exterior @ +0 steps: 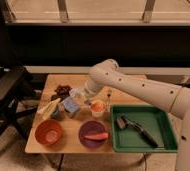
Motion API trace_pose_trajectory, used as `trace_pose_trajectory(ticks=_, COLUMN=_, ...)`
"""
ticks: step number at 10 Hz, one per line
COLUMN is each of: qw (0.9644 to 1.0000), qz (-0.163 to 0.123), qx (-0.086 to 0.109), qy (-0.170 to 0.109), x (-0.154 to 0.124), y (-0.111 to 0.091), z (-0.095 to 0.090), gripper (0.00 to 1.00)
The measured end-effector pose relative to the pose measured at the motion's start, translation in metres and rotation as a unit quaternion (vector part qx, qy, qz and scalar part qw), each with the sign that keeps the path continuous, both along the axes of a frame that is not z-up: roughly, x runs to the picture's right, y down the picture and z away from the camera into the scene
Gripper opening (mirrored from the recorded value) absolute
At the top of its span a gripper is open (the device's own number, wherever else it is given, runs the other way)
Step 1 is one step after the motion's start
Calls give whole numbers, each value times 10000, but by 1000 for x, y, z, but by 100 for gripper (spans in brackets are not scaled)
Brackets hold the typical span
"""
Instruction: Wipe red bowl with towel
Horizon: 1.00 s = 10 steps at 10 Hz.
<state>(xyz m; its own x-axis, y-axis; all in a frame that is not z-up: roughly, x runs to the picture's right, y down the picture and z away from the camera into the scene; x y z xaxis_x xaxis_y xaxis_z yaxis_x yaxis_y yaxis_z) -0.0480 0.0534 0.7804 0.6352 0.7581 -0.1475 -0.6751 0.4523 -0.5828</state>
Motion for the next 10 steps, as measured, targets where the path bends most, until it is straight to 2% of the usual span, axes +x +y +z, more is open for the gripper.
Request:
trace_pose_trajectory(ticks=2, qw=9990, qz=-242, qx=-57, qy=-363, x=-45, y=18, z=-17, gripper=0)
trace_pose_trajectory(ticks=4, qw=9963, qz=-423, qx=-185, qy=-724, x=-80, y=35, z=-32, gripper=0)
trace_pose_trajectory(ticks=9, qw=9962, qz=-426, qx=-205, qy=-727, x=-78, y=36, z=-30, gripper=0)
trace_pose_trajectory(ticks=10, qw=9953, qz=-514, qx=-220, qy=-788, x=-80, y=38, z=-30, gripper=0)
